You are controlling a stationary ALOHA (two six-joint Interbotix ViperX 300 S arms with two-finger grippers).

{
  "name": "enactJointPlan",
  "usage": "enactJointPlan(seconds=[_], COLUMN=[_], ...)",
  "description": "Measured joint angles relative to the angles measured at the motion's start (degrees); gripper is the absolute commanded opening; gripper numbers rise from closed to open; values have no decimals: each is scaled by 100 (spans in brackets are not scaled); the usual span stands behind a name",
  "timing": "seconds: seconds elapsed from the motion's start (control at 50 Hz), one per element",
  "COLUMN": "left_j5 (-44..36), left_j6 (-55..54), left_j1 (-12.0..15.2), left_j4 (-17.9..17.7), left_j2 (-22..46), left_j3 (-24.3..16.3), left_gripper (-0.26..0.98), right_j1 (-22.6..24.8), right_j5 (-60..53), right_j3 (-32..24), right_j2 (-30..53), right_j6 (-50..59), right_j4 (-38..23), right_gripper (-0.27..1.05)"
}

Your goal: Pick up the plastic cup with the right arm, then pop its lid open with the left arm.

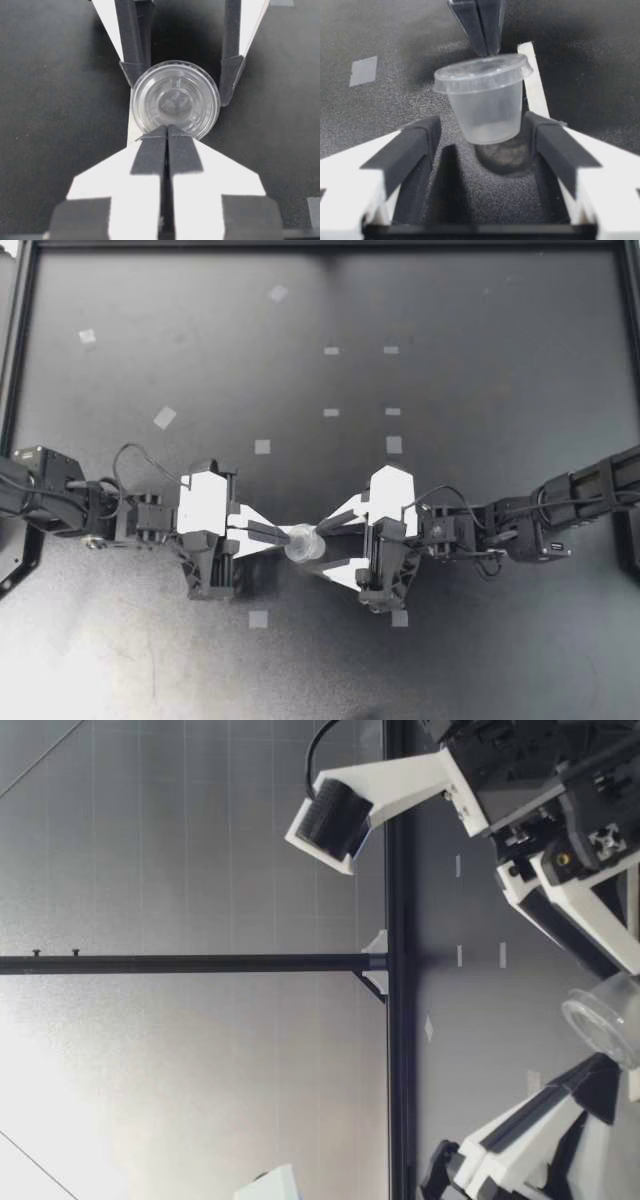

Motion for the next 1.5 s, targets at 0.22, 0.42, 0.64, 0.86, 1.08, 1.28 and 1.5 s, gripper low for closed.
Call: enactJointPlan(seconds=[0.22, 0.42, 0.64, 0.86, 1.08, 1.28, 1.5], left_j5=[-9, -9, -9, -18, -62, -369, -1274], left_j6=[0, 0, 0, -35, -352, -2303, -5177], left_j1=[0, 0, 0, 0, 0, 0, -26], left_j4=[0, 0, 0, 0, -316, -343, 396], left_j2=[9, 44, 62, 62, -211, -694, -773], left_j3=[-18, -18, -18, -18, 62, 211, 343], left_gripper=[-9, -9, -9, -9, -9, -2, 27], right_j1=[0, 0, -9, -9, -9, -9, -9], right_j5=[123, 229, 255, 202, -334, -1942, -3410], right_j3=[-62, -123, -132, -123, 316, 1072, 1494], right_j2=[0, 0, 0, -9, -492, -976, -817], right_j6=[0, -18, -18, -26, -492, -993, -1222], right_j4=[9, 18, 18, 9, -9, -9, -79], right_gripper=[62, 46, 33, 26, 26, 26, 26])
